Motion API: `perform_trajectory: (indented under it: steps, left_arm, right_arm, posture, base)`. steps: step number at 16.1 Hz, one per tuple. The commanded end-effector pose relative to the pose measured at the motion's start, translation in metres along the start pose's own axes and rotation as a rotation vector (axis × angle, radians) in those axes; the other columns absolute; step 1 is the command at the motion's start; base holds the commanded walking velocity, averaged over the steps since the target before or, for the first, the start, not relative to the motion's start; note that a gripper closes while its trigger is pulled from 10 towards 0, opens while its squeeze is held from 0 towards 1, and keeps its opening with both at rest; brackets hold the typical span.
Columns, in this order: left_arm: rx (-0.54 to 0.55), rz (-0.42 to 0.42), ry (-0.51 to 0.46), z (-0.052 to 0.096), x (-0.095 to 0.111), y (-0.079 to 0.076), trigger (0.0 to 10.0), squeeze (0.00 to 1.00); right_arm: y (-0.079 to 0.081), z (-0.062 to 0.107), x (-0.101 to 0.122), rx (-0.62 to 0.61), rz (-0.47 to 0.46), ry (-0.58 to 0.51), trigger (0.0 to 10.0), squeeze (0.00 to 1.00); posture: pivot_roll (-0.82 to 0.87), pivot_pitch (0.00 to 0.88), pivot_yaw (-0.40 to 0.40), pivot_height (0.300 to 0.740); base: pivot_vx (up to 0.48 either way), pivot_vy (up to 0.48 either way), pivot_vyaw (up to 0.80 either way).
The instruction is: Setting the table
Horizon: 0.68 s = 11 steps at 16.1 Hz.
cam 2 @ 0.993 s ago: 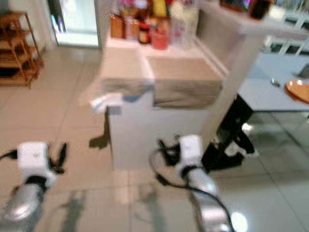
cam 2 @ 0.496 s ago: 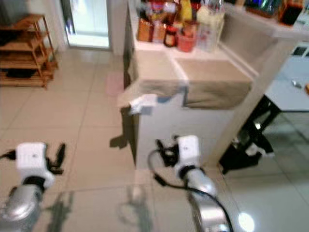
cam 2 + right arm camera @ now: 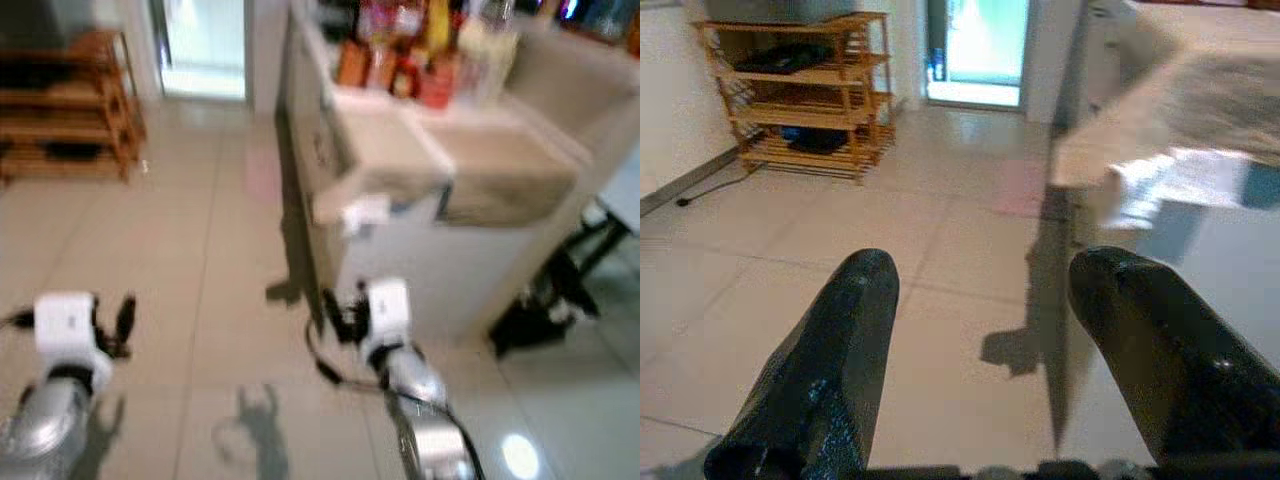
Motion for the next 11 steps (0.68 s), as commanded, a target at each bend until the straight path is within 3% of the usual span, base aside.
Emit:
perform_trajectory:
  steps: [1,2,11]
  left_arm:
    - [-0.018,0.001,-0.002,-0.0006,0.001,-0.0082,10.0,0.0]
    - [-0.016,0.011,-0.004,-0.0005,0.0013,-0.0083,10.0,0.0]
    - [0.001,-0.018,-0.018,-0.0016,0.003,-0.0064,10.0,0.0]
  right_arm:
    - [-0.0153,0.0038,-0.0013,-0.047,0.029,0.016,10.0,0.0]
    - [-0.0155,0.0032,-0.0024,-0.048,0.028,0.021,10.0,0.0]
    - [-0.0156,0.0011,-0.0036,-0.098,0.076,0.047,10.0,0.0]
  posture:
    - [0.05,0.0,-0.075,0.74]
    - [0.05,0.0,-0.075,0.74]
    - [0.05,0.0,-0.074,0.74]
  base:
    - [0.0,0.48,0.0]
    - [0.0,0.48,0.0]
    - [0.0,0.0,0.0]
Point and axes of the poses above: a point about 5 cm out from each wrist's last joint towards the gripper, its own z axis pointing back from the gripper into the wrist, its own x axis along the axis of the wrist's last joint, y = z × x, the point moved 3 cm from there along -z, pointing out of the wrist towards the gripper, and after that the axes turned 6 degrees about -z, right-handed, at the moved point
